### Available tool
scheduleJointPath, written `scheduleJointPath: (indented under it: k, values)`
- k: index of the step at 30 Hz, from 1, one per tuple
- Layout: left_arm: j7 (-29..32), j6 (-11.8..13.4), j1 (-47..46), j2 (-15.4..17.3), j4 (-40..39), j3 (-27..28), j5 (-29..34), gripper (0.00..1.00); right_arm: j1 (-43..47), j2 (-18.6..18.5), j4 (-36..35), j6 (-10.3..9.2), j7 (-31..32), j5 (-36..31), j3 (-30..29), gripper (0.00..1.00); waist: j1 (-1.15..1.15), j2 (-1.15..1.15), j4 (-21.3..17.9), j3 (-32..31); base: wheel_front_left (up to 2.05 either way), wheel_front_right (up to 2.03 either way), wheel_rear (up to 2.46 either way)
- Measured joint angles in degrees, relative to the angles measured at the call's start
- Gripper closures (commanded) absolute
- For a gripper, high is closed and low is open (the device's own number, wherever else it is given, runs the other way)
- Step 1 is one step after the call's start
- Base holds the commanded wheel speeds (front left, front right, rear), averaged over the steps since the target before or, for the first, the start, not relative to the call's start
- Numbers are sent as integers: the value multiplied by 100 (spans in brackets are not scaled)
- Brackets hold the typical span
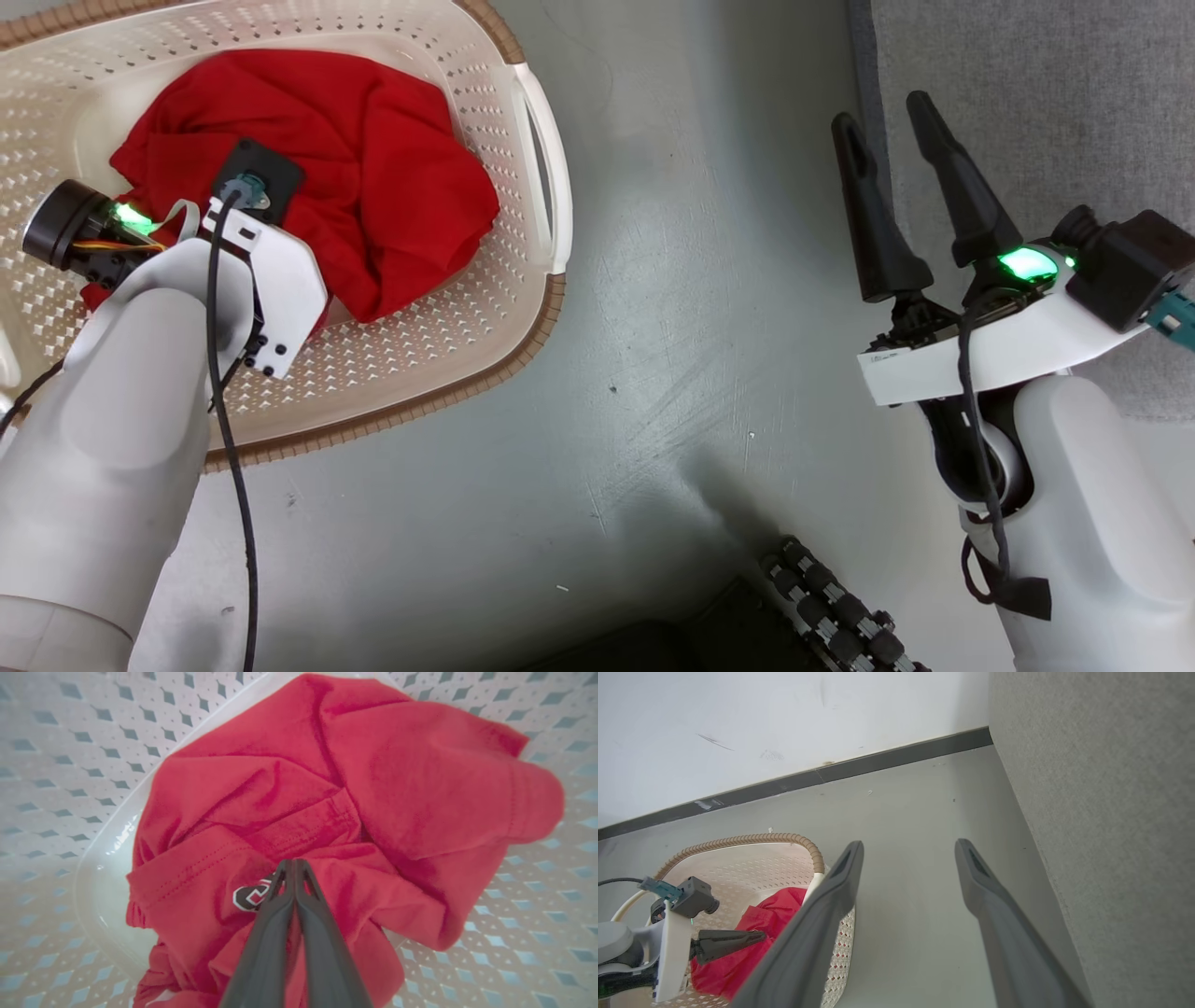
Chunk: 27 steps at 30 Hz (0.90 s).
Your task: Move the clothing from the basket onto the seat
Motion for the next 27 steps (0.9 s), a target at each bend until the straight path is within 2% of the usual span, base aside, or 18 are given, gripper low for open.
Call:
scheduleJointPath:
  k: [10, 27]
  values:
    - [-542, -1, 54, -10, -247, 237, -330, 100, -101, 0, 115, 0, 0, -2, -191, 0, 0, 0, 146, -224, 0, 0, 0]
    - [-1838, 86, 851, -197, -1012, 853, -1013, 100, -149, -3, 396, 0, 0, -274, -601, 0, 0, 0, 517, -905, 0, 0, 0]
